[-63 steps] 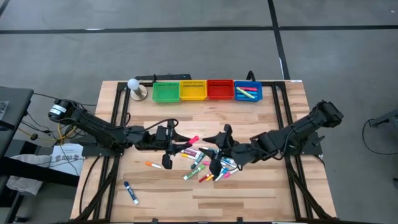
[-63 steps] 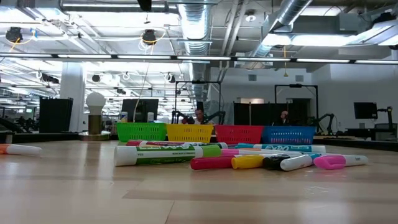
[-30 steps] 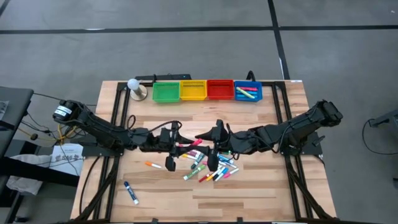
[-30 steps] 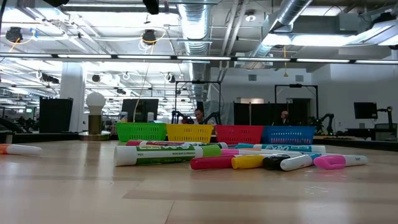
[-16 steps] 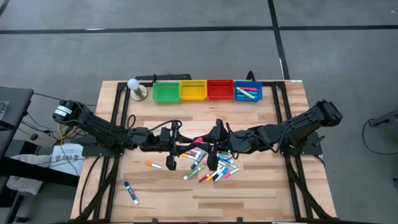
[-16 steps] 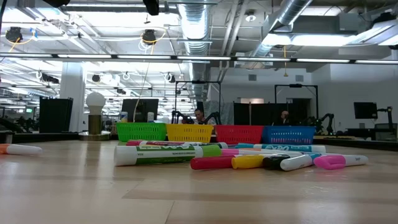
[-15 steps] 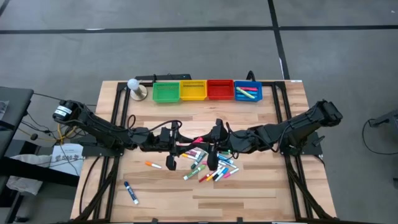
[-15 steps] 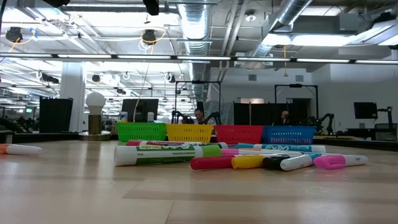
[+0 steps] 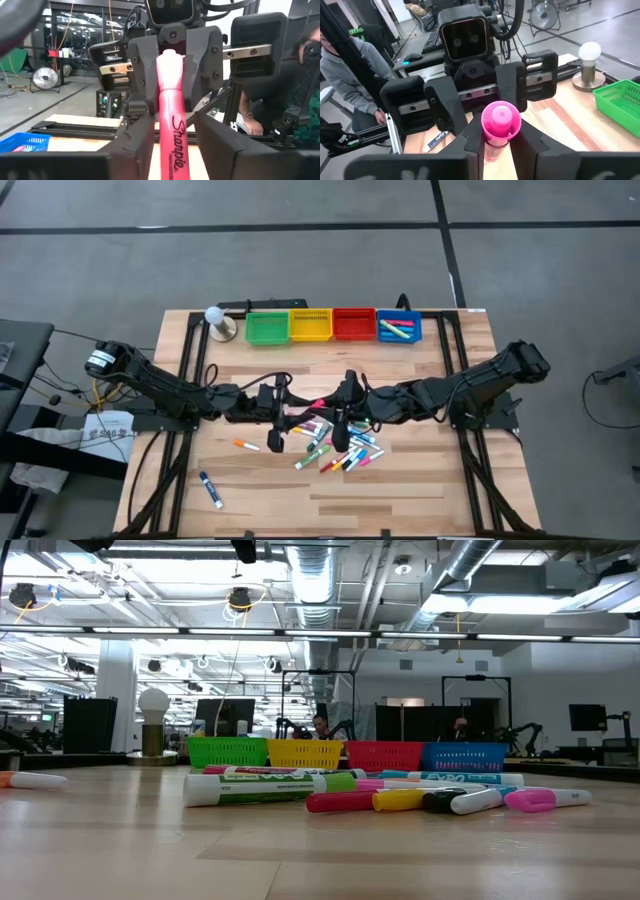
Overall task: Pick & Place Markers
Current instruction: Put the pink highlighter pen into the blue basket
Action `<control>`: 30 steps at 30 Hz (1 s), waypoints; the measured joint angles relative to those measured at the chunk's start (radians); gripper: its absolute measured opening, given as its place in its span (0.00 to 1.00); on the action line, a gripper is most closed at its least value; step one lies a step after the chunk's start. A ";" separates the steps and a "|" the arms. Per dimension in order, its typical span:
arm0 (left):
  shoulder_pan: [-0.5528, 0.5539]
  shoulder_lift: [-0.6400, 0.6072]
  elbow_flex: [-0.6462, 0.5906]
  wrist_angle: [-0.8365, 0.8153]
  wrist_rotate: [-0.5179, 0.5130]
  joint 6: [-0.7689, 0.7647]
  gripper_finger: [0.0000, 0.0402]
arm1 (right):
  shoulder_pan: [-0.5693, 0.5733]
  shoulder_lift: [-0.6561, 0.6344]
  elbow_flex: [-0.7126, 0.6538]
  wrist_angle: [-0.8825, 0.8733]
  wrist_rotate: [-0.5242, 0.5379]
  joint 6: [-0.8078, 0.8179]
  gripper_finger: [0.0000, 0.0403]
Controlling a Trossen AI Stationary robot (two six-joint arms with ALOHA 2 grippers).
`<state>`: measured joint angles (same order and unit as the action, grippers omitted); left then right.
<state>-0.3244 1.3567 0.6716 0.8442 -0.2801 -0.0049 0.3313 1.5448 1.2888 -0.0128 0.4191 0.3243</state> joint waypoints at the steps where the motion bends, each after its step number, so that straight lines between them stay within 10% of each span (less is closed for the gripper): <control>1: 0.000 0.000 0.000 -0.002 0.000 0.000 0.39 | 0.000 0.000 0.000 0.000 -0.001 0.000 0.13; 12: 0.006 -0.081 0.001 -0.221 -0.004 -0.002 0.64 | -0.007 0.000 0.000 -0.014 0.003 0.000 0.13; 30: -0.017 -0.433 0.001 -0.775 -0.004 -0.086 0.60 | -0.243 0.000 0.000 -0.519 0.032 0.166 0.13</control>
<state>-0.3419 0.9239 0.6724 0.0695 -0.2840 -0.0910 0.0888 1.5447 1.2884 -0.5321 0.4515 0.4900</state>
